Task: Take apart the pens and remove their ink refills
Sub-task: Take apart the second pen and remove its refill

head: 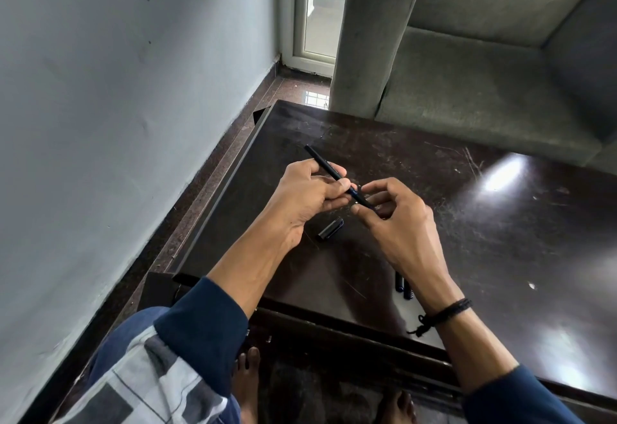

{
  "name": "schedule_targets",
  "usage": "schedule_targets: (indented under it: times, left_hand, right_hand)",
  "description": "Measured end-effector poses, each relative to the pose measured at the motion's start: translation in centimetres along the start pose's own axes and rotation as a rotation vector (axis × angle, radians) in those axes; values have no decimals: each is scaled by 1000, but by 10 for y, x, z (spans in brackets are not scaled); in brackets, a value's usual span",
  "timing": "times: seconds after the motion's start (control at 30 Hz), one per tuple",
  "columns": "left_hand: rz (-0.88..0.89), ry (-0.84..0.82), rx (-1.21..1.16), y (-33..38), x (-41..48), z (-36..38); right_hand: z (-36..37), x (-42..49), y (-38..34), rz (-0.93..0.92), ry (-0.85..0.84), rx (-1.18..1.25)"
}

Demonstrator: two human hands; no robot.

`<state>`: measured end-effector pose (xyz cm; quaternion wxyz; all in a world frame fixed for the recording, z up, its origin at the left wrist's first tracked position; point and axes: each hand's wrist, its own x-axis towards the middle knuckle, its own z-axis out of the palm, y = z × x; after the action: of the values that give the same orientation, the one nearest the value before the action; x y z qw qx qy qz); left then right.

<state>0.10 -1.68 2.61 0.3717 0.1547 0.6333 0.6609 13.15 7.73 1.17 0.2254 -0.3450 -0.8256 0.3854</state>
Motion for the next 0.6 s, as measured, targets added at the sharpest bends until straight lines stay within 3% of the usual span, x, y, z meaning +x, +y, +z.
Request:
schedule_targets:
  times: [0.6]
  left_hand:
    - [-8, -8, 2, -1, 0, 0]
  right_hand:
    - [-1, 1, 0, 88, 18, -92]
